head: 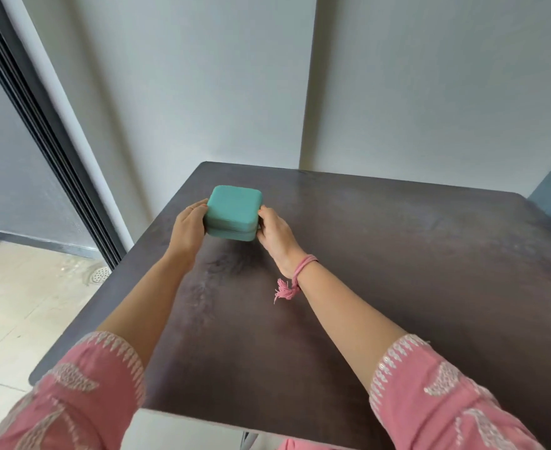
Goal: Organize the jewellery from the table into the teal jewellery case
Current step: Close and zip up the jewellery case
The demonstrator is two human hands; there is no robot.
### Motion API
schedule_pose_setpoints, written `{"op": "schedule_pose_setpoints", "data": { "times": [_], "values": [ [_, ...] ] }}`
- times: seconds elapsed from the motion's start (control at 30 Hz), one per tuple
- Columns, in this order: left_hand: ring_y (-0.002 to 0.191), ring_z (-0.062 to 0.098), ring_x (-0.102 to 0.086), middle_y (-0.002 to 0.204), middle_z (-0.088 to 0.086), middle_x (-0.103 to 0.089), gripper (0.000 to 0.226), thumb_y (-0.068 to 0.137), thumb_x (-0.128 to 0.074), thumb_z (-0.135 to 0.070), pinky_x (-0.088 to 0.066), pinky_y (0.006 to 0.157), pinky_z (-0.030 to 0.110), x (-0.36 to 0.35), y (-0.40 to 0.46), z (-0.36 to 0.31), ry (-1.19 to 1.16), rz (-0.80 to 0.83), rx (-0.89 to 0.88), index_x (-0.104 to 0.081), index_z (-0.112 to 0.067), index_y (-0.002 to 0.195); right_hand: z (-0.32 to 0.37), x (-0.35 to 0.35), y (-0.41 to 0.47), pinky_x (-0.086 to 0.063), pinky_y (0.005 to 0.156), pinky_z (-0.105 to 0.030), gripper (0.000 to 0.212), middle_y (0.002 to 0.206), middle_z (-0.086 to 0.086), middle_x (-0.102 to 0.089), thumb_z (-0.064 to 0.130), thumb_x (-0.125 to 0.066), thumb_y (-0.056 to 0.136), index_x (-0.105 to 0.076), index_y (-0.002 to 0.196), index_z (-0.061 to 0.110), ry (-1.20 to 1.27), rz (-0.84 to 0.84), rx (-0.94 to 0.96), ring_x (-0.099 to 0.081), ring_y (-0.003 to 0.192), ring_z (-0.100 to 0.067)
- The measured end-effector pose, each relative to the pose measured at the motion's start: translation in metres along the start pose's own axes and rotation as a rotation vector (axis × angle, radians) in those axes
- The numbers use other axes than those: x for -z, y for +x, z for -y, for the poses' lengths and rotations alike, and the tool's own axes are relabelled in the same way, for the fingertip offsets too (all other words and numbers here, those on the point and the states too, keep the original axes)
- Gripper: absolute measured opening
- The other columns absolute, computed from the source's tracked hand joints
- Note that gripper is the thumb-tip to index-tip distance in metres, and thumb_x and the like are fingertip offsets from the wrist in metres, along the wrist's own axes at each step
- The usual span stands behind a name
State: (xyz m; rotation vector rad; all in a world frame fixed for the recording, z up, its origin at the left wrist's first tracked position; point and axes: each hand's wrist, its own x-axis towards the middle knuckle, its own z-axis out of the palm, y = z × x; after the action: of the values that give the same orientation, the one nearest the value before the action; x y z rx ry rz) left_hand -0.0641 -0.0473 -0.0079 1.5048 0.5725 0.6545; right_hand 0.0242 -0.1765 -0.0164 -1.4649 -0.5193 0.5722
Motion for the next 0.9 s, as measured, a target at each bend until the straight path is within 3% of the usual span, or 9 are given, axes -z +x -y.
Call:
{"op": "schedule_pose_setpoints", "data": {
  "times": [0.13, 0.27, 0.47, 0.6, 0.8, 0.9],
  "values": [
    [0.084, 0.012, -0.052, 0.086, -0.007, -0.063, 0.040, 0.095, -0.035, -0.012, -0.041, 0.084, 0.032, 0.011, 0.024, 0.004, 0.033, -0.012, -0.002, -0.069, -0.028, 0.083, -0.006, -0.020, 0.031, -0.040, 0.100, -0.043, 0.030, 0.097, -0.002, -0.057, 0.044, -0.039, 0.075, -0.058, 0.084, 0.024, -0.021, 0.004, -0.037, -0.049, 0.095, -0.016],
    [0.088, 0.016, -0.050, 0.091, -0.001, -0.060, 0.034, 0.089, -0.036, -0.020, -0.041, 0.085, 0.036, 0.021, 0.047, 0.010, 0.080, -0.050, 0.013, -0.068, -0.028, 0.079, 0.000, -0.033, 0.046, -0.037, 0.077, -0.032, 0.023, 0.086, 0.001, -0.052, 0.035, -0.034, 0.087, -0.053, 0.080, 0.023, -0.050, 0.016, -0.085, -0.044, 0.080, -0.013],
    [0.083, 0.016, -0.045, 0.085, -0.001, -0.056, 0.026, 0.082, -0.038, -0.024, -0.036, 0.076, 0.035, 0.025, 0.064, 0.019, 0.128, -0.101, 0.032, -0.062, -0.026, 0.074, 0.001, -0.042, 0.061, -0.031, 0.064, -0.024, 0.025, 0.073, 0.004, -0.040, 0.023, -0.030, 0.094, -0.041, 0.072, 0.021, -0.033, 0.022, -0.135, -0.034, 0.066, -0.010],
    [0.077, 0.015, -0.041, 0.079, -0.002, -0.052, 0.030, 0.092, -0.033, -0.014, -0.032, 0.068, 0.031, 0.020, 0.067, 0.027, 0.175, -0.121, 0.000, -0.059, -0.019, 0.078, -0.005, -0.044, 0.069, -0.032, 0.075, -0.030, 0.022, 0.084, 0.001, -0.043, 0.023, -0.030, 0.094, -0.043, 0.076, 0.020, -0.087, 0.025, -0.138, -0.037, 0.079, -0.014],
    [0.085, 0.012, -0.042, 0.086, -0.005, -0.057, 0.030, 0.094, -0.033, -0.014, -0.034, 0.072, 0.023, 0.017, 0.066, 0.033, 0.146, -0.131, -0.013, -0.063, -0.014, 0.087, -0.015, -0.043, 0.070, -0.029, 0.067, -0.023, 0.020, 0.077, 0.010, -0.041, 0.030, -0.033, 0.087, -0.042, 0.069, 0.028, -0.030, 0.023, -0.133, -0.036, 0.069, -0.005],
    [0.113, 0.011, -0.048, 0.127, 0.000, -0.058, 0.037, 0.096, -0.037, -0.020, -0.035, 0.099, 0.025, 0.016, 0.069, 0.038, 0.109, -0.200, 0.012, -0.061, -0.010, 0.123, -0.021, -0.041, 0.074, -0.031, 0.073, -0.027, 0.016, 0.075, 0.009, -0.043, 0.036, -0.036, 0.076, -0.044, 0.066, 0.027, 0.009, 0.029, -0.126, -0.037, 0.070, -0.007]
  ]
}}
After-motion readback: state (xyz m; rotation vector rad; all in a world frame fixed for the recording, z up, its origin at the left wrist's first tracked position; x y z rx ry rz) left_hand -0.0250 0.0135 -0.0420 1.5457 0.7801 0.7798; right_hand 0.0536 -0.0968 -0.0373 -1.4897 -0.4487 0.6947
